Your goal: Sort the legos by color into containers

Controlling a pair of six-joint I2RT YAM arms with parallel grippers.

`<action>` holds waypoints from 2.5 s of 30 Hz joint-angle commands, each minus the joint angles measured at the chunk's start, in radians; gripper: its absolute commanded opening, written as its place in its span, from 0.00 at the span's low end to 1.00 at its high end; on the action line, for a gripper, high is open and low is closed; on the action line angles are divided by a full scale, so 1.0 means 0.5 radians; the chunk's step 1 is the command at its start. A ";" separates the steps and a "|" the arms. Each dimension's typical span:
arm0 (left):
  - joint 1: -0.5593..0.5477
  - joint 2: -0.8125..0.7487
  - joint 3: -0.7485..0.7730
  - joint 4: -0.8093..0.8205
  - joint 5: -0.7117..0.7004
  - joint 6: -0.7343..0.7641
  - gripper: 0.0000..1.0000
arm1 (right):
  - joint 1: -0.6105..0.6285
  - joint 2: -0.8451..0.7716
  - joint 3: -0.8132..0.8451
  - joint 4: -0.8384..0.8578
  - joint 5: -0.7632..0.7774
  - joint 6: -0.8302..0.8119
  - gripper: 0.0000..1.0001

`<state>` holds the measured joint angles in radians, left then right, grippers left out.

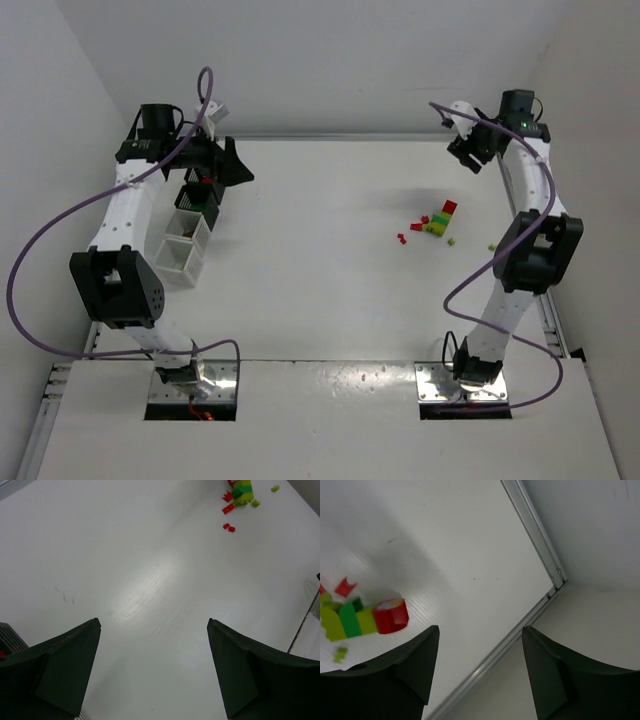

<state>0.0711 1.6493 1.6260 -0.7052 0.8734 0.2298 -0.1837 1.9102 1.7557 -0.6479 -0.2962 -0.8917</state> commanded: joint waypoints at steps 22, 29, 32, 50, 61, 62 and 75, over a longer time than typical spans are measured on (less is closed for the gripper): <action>0.014 0.015 -0.052 -0.145 0.385 0.221 0.92 | 0.125 0.165 -0.204 -0.766 -0.015 -2.379 0.89; 0.054 0.052 -0.071 -0.164 0.465 0.240 0.92 | 0.143 0.272 -0.140 -0.815 0.120 -2.650 0.86; 0.079 0.052 -0.107 -0.164 0.490 0.240 0.92 | 0.143 0.327 -0.078 -0.876 0.138 -2.674 0.86; 0.198 0.052 -0.181 -0.237 0.548 0.295 0.91 | 0.199 0.561 -0.039 -0.806 0.298 -2.855 0.67; 0.198 0.070 -0.202 -0.277 0.609 0.350 0.85 | 0.199 0.475 -0.201 -0.652 0.243 -2.834 0.41; 0.198 0.070 -0.203 -0.277 0.609 0.350 0.83 | 0.199 0.475 -0.201 -0.652 0.221 -2.810 0.39; -0.013 0.125 -0.411 -0.130 0.879 0.081 0.77 | 0.217 -0.086 -0.513 -0.528 -0.631 -2.258 0.00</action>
<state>0.1162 1.7061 1.4387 -0.8257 1.2274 0.3199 -0.0845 1.9961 1.5558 -0.9581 -0.4091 -1.9553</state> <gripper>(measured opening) 0.776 0.369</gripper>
